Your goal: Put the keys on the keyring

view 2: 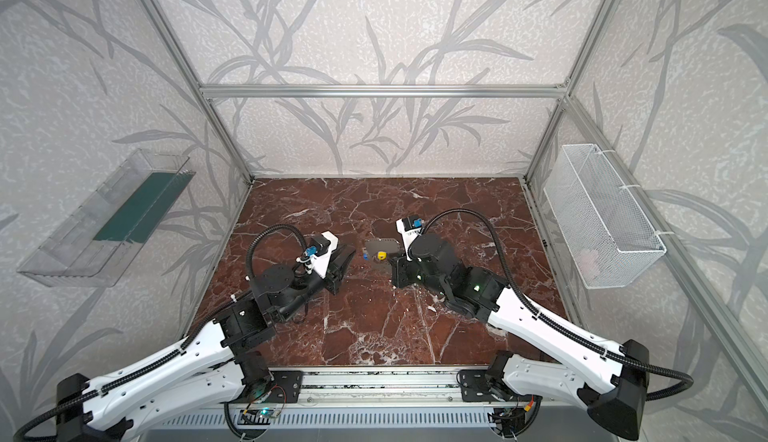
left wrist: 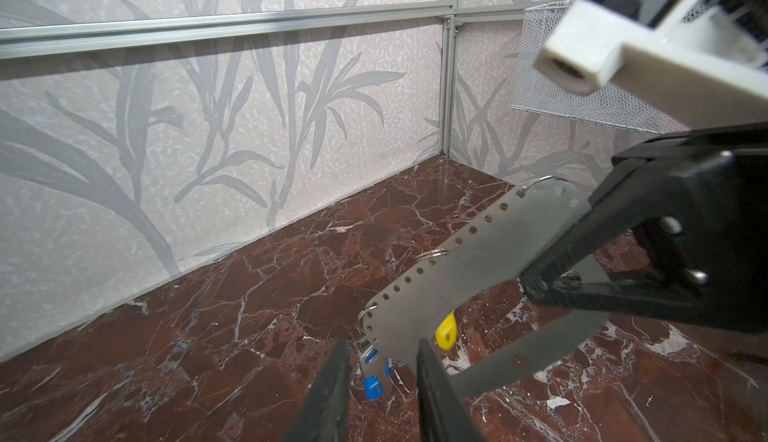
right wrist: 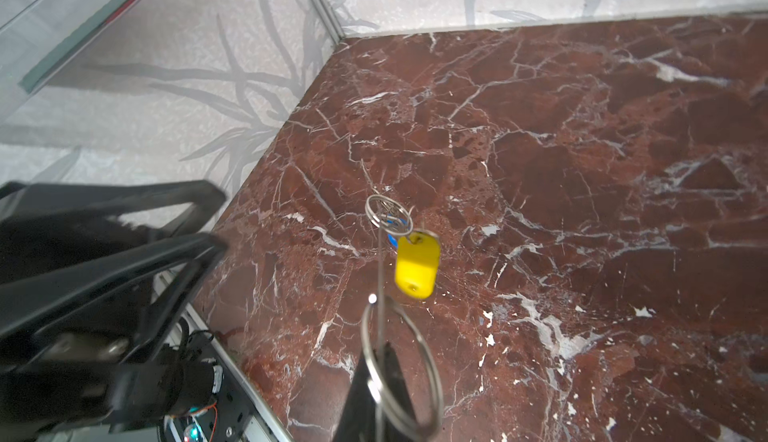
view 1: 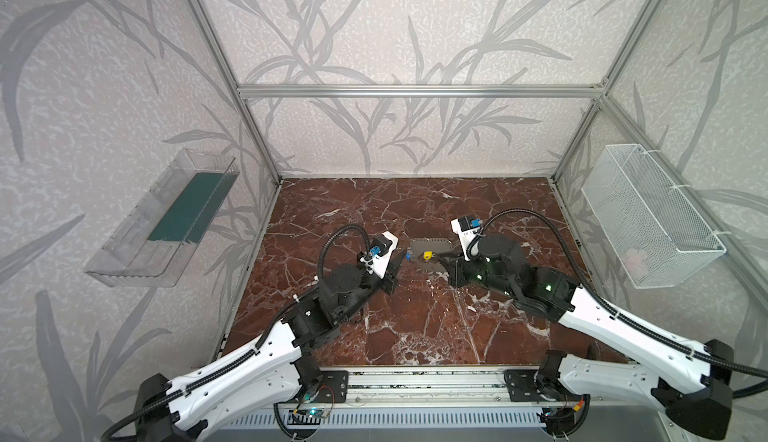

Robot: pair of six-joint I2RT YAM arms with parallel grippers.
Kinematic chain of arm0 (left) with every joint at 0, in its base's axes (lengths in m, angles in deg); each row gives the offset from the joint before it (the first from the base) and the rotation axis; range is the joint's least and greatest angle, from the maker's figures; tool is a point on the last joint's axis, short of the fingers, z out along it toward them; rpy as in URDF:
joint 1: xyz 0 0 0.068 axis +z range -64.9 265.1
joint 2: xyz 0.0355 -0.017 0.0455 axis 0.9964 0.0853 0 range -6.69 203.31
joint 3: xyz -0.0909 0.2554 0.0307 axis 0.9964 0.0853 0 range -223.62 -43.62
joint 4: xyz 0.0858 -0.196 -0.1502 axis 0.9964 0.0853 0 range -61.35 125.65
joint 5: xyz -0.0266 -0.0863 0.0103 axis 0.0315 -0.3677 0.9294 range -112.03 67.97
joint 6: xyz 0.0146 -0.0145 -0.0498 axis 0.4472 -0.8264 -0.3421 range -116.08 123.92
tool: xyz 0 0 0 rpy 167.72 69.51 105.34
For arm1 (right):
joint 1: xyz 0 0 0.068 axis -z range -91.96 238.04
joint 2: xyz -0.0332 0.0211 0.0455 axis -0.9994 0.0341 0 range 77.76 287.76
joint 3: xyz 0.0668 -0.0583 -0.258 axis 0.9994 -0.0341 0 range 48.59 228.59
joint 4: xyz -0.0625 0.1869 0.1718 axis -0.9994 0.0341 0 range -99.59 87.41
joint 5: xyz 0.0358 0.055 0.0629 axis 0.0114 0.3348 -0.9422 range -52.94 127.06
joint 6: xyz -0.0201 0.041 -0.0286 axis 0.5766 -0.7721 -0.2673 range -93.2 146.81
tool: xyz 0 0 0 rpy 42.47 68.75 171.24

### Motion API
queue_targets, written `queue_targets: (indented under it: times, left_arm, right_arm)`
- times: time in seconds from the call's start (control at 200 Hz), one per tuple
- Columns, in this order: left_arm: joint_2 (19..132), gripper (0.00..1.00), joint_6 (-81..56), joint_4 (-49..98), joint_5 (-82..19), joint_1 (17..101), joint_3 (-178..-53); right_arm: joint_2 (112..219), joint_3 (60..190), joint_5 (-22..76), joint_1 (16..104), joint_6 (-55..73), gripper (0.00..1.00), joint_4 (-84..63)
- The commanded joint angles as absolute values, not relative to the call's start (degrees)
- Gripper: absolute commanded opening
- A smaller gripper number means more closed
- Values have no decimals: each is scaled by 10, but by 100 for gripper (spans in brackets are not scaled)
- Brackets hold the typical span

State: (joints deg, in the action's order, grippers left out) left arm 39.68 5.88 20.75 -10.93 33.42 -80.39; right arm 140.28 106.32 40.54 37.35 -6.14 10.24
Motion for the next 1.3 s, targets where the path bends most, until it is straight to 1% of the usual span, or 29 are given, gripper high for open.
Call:
queue_targets:
  times: [0.0, 0.115, 0.25, 0.365, 0.445, 0.545, 0.655, 0.69, 0.765, 0.83, 0.985, 1.205, 1.295]
  left_arm:
    - [391, 30, 78, 260, -91, 337, -838]
    - [413, 31, 95, 293, -97, 337, -865]
    - [442, 31, 113, 313, -113, 338, -898]
    - [469, 33, 130, 320, -125, 341, -924]
    - [488, 34, 139, 320, -119, 342, -942]
    - [513, 39, 165, 313, -127, 355, -959]
    - [550, 40, 196, 340, -183, 391, -992]
    - [564, 39, 211, 349, -209, 403, -1001]
    - [591, 33, 246, 366, -262, 423, -1015]
    - [614, 30, 277, 370, -286, 433, -1021]
    - [637, 29, 326, 303, -314, 443, -995]
    - [657, 29, 357, 238, -309, 444, -977]
    - [664, 29, 371, 235, -303, 444, -976]
  right_arm:
    - [1420, 1077, 353, 413, -135, 0, 81]
    - [1447, 1089, 313, 448, -174, 0, 52]
    - [1470, 1101, 318, 472, -232, 0, 24]
    - [1463, 1047, 354, 479, -320, 0, -93]
    - [1465, 1022, 389, 480, -378, 0, -144]
    - [1474, 1023, 422, 480, -433, 0, -154]
    - [1478, 1027, 444, 482, -479, 0, -152]
    - [1478, 1026, 448, 484, -495, 0, -153]
    - [1481, 1022, 449, 490, -534, 0, -158]
    - [1490, 1021, 433, 501, -561, 0, -169]
    - [1518, 1026, 398, 518, -588, 0, -193]
    - [1537, 1035, 376, 524, -590, 0, -203]
    - [1540, 1035, 371, 526, -590, 0, -209]
